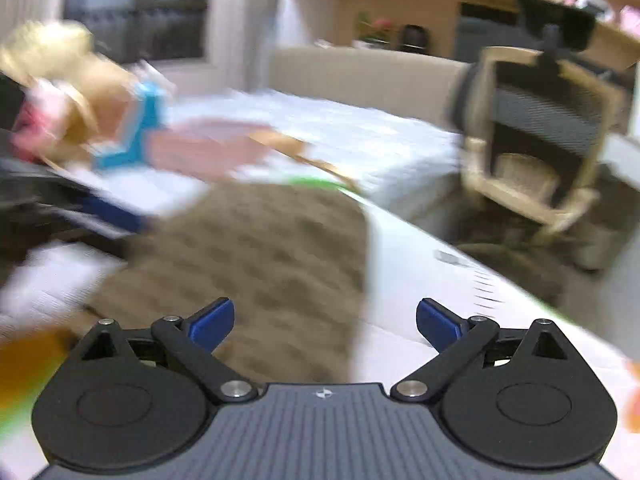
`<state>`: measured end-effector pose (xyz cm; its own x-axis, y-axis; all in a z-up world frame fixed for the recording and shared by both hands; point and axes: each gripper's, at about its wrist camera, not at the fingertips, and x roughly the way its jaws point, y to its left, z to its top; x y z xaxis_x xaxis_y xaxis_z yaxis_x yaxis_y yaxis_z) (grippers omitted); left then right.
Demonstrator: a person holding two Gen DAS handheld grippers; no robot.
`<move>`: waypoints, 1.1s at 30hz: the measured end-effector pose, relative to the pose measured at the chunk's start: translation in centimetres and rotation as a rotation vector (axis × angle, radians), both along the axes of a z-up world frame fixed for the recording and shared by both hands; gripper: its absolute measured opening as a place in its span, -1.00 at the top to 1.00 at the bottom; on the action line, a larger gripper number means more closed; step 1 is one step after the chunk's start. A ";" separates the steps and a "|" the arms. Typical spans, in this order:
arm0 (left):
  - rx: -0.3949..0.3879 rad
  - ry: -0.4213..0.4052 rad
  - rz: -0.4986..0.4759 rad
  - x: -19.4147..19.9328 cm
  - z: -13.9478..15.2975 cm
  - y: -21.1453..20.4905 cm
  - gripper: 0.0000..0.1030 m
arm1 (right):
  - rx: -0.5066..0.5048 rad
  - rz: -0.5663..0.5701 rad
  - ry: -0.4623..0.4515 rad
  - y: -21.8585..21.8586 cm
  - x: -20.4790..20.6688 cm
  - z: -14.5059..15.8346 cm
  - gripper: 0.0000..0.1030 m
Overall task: Fold clothes
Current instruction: 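Release the folded dress and pat it flat with both grippers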
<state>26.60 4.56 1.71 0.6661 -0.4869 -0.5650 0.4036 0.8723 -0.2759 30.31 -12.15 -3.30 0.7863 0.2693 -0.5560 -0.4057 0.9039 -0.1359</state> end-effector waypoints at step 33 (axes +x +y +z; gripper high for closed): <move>0.125 0.046 0.067 -7.4 -0.4 2.8 -0.89 | -0.042 0.001 0.076 -1.8 -3.4 -2.0 -0.99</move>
